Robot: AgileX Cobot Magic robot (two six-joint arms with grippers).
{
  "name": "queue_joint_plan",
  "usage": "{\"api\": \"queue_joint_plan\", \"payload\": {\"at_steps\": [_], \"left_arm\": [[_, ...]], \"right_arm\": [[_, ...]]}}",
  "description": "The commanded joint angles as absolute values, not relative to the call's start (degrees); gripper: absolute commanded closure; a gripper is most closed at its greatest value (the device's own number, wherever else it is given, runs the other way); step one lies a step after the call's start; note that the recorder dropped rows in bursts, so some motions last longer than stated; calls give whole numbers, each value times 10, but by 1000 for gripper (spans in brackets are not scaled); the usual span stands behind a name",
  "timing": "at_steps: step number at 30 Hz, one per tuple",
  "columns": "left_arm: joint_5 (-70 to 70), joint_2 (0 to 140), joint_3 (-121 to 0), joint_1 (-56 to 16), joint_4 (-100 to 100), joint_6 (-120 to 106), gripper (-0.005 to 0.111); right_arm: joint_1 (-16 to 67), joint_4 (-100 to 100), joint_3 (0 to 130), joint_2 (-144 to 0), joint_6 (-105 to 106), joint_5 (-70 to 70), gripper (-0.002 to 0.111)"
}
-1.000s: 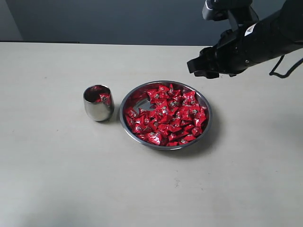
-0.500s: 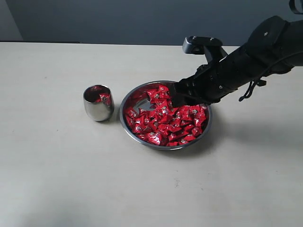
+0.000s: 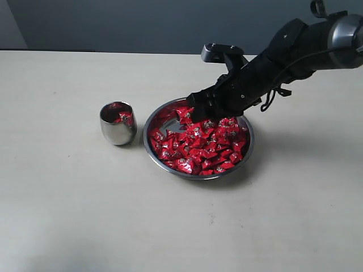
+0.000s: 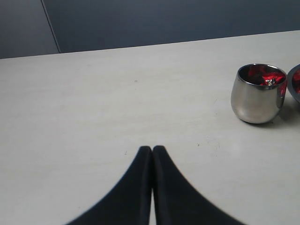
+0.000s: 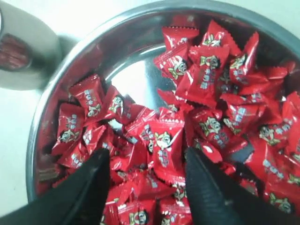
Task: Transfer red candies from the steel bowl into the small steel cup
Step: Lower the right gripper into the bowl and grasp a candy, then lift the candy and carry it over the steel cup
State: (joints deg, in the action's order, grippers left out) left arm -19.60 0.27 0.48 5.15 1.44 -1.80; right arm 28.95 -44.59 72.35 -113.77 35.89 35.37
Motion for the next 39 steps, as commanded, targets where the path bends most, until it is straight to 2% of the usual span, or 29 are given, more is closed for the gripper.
{"api": "queue_joint_plan", "payload": {"at_steps": [1,9,18,20,25,26,39], "left_arm": [[-193,0,0,51,16,-17,106],[-193,0,0,51,16,-17,106],[-193,0,0,51,16,-17,106],[-193,0,0,51,16,-17,106],[-193,0,0,51,16,-17,106],[-193,0,0,51,16,-17,106],[-193,0,0,51,16,-17,106]], "right_arm": [[291,-437,762,-1171,361,373,60],[325,-327,809,-1214,267,364,60],[327,-283,822,-1245,211,363,60],[327,-280,822,-1246,209,366,67],[327,-283,822,-1234,209,372,104],[327,-283,822,-1228,209,372,109],[328,-338,822,-1143,212,377,108]]}}
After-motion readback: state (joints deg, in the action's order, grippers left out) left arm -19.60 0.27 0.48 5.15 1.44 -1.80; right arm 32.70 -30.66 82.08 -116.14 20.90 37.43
